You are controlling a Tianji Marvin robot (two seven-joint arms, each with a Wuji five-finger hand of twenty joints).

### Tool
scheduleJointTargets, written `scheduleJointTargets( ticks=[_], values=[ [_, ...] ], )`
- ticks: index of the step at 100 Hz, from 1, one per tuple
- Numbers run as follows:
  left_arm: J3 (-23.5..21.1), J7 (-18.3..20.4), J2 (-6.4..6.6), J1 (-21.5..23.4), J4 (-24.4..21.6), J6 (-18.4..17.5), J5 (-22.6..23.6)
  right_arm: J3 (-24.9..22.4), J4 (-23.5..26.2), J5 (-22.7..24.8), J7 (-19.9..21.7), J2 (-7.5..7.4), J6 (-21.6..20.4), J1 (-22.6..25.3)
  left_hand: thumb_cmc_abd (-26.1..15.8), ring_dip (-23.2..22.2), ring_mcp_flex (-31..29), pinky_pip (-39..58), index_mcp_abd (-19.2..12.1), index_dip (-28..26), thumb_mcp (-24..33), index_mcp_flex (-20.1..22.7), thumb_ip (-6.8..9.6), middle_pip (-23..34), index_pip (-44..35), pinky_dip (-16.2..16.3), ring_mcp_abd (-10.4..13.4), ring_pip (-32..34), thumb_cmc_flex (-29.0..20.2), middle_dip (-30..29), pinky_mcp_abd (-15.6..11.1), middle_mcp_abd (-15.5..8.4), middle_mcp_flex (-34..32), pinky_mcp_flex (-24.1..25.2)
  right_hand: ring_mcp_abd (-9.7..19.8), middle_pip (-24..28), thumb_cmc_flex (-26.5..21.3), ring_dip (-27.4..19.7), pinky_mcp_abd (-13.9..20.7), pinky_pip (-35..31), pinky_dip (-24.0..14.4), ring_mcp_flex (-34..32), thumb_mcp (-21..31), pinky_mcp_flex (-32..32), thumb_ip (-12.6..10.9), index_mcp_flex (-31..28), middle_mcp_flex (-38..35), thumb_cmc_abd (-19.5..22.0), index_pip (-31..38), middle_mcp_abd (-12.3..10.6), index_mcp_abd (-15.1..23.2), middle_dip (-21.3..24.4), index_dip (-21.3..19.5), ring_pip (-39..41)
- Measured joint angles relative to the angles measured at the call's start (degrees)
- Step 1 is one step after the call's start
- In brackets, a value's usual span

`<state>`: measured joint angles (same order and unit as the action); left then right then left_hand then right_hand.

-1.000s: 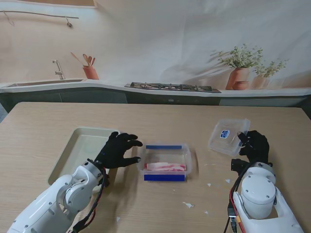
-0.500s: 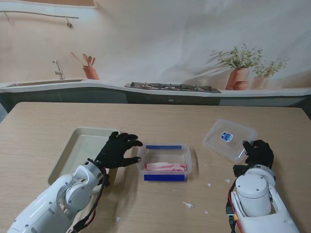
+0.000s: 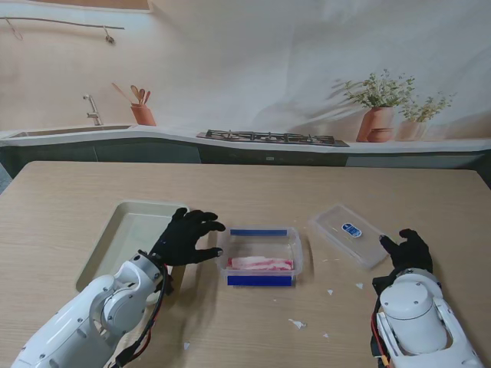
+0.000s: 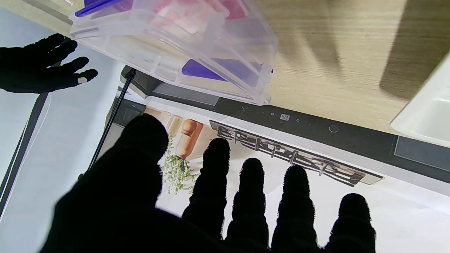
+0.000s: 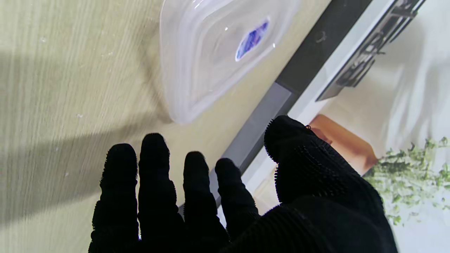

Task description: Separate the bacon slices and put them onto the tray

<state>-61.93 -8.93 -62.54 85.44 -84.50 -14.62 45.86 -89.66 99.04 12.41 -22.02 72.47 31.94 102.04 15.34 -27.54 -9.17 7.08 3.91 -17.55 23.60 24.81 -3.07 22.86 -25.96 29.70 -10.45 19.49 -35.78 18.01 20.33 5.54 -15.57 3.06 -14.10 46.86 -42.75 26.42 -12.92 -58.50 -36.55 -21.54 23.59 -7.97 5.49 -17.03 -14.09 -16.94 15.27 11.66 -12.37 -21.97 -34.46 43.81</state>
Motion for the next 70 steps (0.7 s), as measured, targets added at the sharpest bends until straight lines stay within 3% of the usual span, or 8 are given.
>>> scheduleJointTargets(
  ticks=[6, 19, 32, 53, 70],
  values=[
    [0.00, 0.00, 0.00, 0.00, 0.00, 0.00, 0.00, 0.01, 0.56, 0.43, 0.30, -0.24, 0.25, 0.35, 0.00, 0.00, 0.00, 0.00, 0.00, 0.00, 0.00, 0.00, 0.00, 0.00, 0.00, 0.00, 0.00, 0.00, 0.00, 0.00, 0.00, 0.00, 0.00, 0.00, 0.92, -3.50, 0.00, -1.62, 1.92, 3.61, 0.00, 4.06, -0.85, 2.82, 0.00, 1.32, 2.52, 0.00, -2.34, -0.03, -0.28, 2.11, 1.23, -3.94],
    [-0.03, 0.00, 0.00, 0.00, 0.00, 0.00, 0.03, 0.17, 1.10, 2.89, -0.56, -0.38, 0.20, 0.81, 0.00, 0.00, 0.00, 0.00, 0.00, 0.00, 0.00, 0.00, 0.00, 0.00, 0.00, 0.00, 0.00, 0.00, 0.00, 0.00, 0.00, 0.00, 0.00, 0.00, 4.50, -20.38, 0.01, -5.71, 5.19, 14.68, 0.00, 12.05, -1.57, 7.79, 0.00, 3.39, 2.67, 0.00, -5.13, -1.14, -0.61, 8.81, 2.60, -12.90],
    [-0.04, 0.00, 0.00, 0.00, 0.00, 0.00, 0.03, 0.64, 1.36, 9.18, -0.81, -0.95, -1.10, 1.54, 0.00, 0.00, 0.01, 0.00, 0.00, 0.00, 0.00, 0.00, 0.00, 0.00, 0.00, 0.00, 0.00, 0.00, 0.00, 0.00, 0.00, 0.00, 0.00, 0.00, 6.19, -28.83, 0.01, -9.33, 6.47, 23.22, -0.60, 12.75, -1.59, 8.67, 0.00, 4.11, 2.67, 0.00, -5.10, -2.81, -0.24, 11.54, 2.60, -21.13],
    [-0.04, 0.03, 0.01, 0.00, 0.00, 0.00, 0.04, 0.78, 4.16, 8.88, 0.41, -2.01, -4.21, 3.05, 0.00, 0.00, 0.01, 0.00, 0.00, 0.00, 0.00, -0.04, 0.00, 0.00, 0.00, 0.00, 0.00, 0.00, 0.00, 0.00, 0.00, 0.00, 0.01, 0.01, 7.22, -30.30, 0.59, -10.91, 8.44, 30.66, -2.24, 12.76, -0.52, 8.41, 0.00, 4.12, 2.67, -0.12, -4.52, -2.87, -0.18, 11.99, 2.71, -24.83],
    [-0.10, 0.33, 0.03, 0.01, 0.00, 0.07, 0.08, 1.39, 5.52, 12.12, 0.66, -2.59, -8.09, 3.71, 0.00, 0.53, 0.75, 0.00, 0.98, 0.52, 0.00, -1.52, 0.00, 0.00, 0.83, 0.00, 0.00, -0.54, 0.00, 0.00, 0.00, 0.00, 1.27, 0.04, 10.14, -27.82, 0.66, -11.47, 12.15, 35.38, -2.42, 12.76, 3.19, 5.85, 0.00, 2.71, 2.67, -0.92, -2.18, -7.05, 2.69, 10.33, 4.67, -24.16]
  ],
)
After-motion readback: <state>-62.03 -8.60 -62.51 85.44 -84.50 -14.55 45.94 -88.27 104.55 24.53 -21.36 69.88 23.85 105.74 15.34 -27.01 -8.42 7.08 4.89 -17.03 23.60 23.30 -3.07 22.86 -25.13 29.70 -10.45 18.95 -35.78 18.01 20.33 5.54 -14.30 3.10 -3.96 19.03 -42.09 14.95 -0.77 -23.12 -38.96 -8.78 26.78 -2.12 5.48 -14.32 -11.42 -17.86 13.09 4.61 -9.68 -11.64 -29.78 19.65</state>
